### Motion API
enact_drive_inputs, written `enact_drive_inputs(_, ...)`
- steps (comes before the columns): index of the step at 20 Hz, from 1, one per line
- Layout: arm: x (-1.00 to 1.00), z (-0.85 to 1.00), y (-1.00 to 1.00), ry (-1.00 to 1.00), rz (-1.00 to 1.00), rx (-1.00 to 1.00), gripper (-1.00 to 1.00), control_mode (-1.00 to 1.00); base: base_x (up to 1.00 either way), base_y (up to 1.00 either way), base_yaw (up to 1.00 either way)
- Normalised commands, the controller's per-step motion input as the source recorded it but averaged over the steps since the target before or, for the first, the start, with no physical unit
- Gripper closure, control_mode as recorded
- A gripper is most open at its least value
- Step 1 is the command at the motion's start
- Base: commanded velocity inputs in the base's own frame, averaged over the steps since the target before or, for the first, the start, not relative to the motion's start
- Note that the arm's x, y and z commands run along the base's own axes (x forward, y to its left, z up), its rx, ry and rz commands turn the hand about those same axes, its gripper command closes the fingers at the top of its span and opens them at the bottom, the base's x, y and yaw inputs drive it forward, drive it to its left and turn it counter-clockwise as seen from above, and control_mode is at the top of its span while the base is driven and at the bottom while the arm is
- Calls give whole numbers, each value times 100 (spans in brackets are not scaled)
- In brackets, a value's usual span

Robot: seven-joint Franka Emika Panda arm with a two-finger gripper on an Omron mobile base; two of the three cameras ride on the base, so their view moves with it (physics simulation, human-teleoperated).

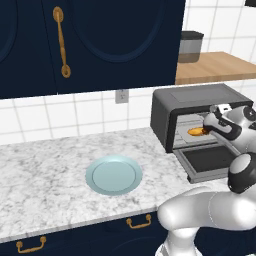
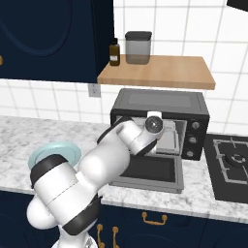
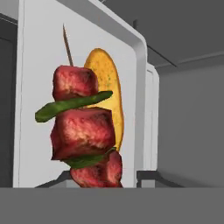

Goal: Pick up the kebab skewer and baguette bread, and place them inside the toaster oven. Close the toaster oven door and start by setting the timer.

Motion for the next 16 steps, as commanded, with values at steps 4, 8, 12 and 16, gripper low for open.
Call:
enact_drive_inputs(4,0,0,0,0,0,0,-100,-100,0,0,0)
enact_drive_inputs(8,0,5,-2,0,0,0,-100,-100,0,0,0)
enact_drive_inputs(12,1,17,-13,2,0,0,-100,-100,0,0,0)
enact_drive_inputs(16,5,21,0,13,0,0,-100,-100,0,0,0)
